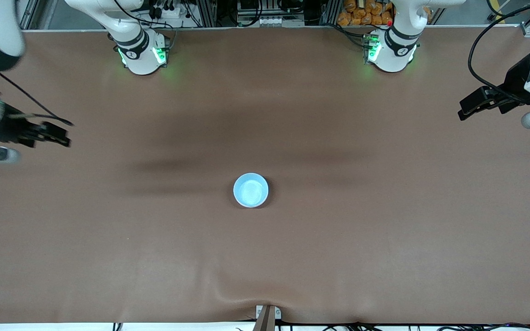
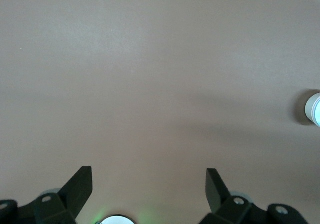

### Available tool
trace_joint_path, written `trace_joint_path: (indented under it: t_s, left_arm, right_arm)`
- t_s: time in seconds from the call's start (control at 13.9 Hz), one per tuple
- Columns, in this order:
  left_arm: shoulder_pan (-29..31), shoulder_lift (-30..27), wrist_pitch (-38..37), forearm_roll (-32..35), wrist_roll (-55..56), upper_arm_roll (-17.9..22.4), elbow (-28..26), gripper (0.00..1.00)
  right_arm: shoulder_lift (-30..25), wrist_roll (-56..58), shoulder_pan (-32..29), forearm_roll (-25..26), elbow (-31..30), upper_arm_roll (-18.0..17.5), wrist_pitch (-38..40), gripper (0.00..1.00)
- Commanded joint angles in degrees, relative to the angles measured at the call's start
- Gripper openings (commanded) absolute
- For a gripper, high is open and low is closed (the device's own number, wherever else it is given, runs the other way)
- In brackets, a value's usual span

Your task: Stack pink and blue bowls on white bowl

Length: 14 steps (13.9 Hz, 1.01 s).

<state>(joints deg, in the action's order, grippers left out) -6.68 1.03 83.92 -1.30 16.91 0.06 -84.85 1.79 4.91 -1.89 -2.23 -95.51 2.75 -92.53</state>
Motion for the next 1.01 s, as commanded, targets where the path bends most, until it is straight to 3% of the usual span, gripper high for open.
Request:
trace_joint_path:
  t_s: [0.0,0.22,0.5,0.93]
  left_arm:
    - [0.00,-0.67,-0.60,0.42,-1.44,0.03,-0.14,1.00]
    - [0.00,-0.67,-0.60,0.42,-1.44,0.03,-0.14,1.00]
    - [0.18,-1.11,-0.86,0.42,-1.44,0.03,-0.23,1.00]
    - [0.53,-2.26,-1.38,0.34,-2.67,0.03,-0.93,1.00]
  right_arm:
    - [-0.12,1.77,-1.97,0.56,6.11,-0.38,6.55,1.00]
    - [-0.12,0.89,-1.71,0.83,9.55,-0.38,9.99,1.00]
    - [-0.12,-6.56,-1.10,-0.14,9.55,-0.73,10.00,1.00]
    - [-0.12,-6.75,-0.21,-0.05,9.38,-0.91,10.00,1.00]
